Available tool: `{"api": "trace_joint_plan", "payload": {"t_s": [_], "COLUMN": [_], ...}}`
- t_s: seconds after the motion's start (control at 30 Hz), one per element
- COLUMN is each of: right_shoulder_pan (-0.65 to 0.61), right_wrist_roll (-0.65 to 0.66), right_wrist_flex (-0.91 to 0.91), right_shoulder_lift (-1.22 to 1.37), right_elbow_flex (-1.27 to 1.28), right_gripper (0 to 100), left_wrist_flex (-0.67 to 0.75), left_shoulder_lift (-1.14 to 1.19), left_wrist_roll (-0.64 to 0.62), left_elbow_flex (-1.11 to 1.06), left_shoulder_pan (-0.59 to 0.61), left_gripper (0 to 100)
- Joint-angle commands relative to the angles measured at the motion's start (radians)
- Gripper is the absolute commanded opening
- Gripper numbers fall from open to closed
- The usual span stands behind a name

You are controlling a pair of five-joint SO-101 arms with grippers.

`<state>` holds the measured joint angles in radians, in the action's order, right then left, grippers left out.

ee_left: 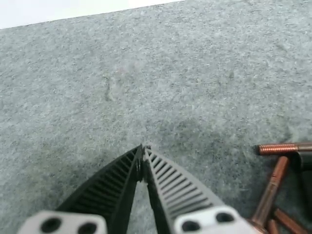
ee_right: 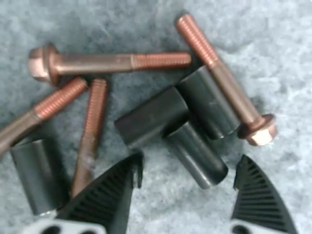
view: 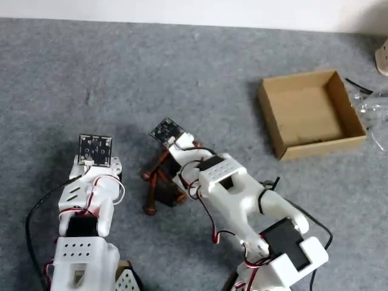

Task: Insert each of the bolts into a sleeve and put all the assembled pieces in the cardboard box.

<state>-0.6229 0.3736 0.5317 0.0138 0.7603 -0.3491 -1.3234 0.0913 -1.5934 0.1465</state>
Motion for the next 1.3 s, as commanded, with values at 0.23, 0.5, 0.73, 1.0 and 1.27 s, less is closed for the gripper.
{"api": "trace_joint_plan", "payload": {"t_s": [0.23,0.5,0.73,1.0,1.27], "right_shoulder_pan": [0.045,0.107,0.116,0.111,0.111], "right_wrist_roll": [0.006,-0.038,-0.031,0.035,0.031], "right_wrist_flex": [-0.05,-0.05,-0.05,-0.048,-0.042], "right_shoulder_lift": [-0.007,-0.005,0.002,0.096,0.163], "right_elbow_flex": [-0.047,-0.105,-0.125,-0.143,-0.188], "right_gripper": [26.7,26.7,26.7,26.7,26.7], "left_wrist_flex": [0.023,0.023,0.023,0.023,0.023], "left_shoulder_lift": [-0.012,-0.012,-0.012,-0.012,-0.012], "left_wrist_roll": [-0.006,-0.006,-0.006,-0.006,-0.006], "left_elbow_flex": [0.007,0.007,0.007,0.007,0.007], "left_shoulder_pan": [-0.013,-0.013,-0.013,-0.013,-0.013], "left_gripper": [0,0,0,0,0]}}
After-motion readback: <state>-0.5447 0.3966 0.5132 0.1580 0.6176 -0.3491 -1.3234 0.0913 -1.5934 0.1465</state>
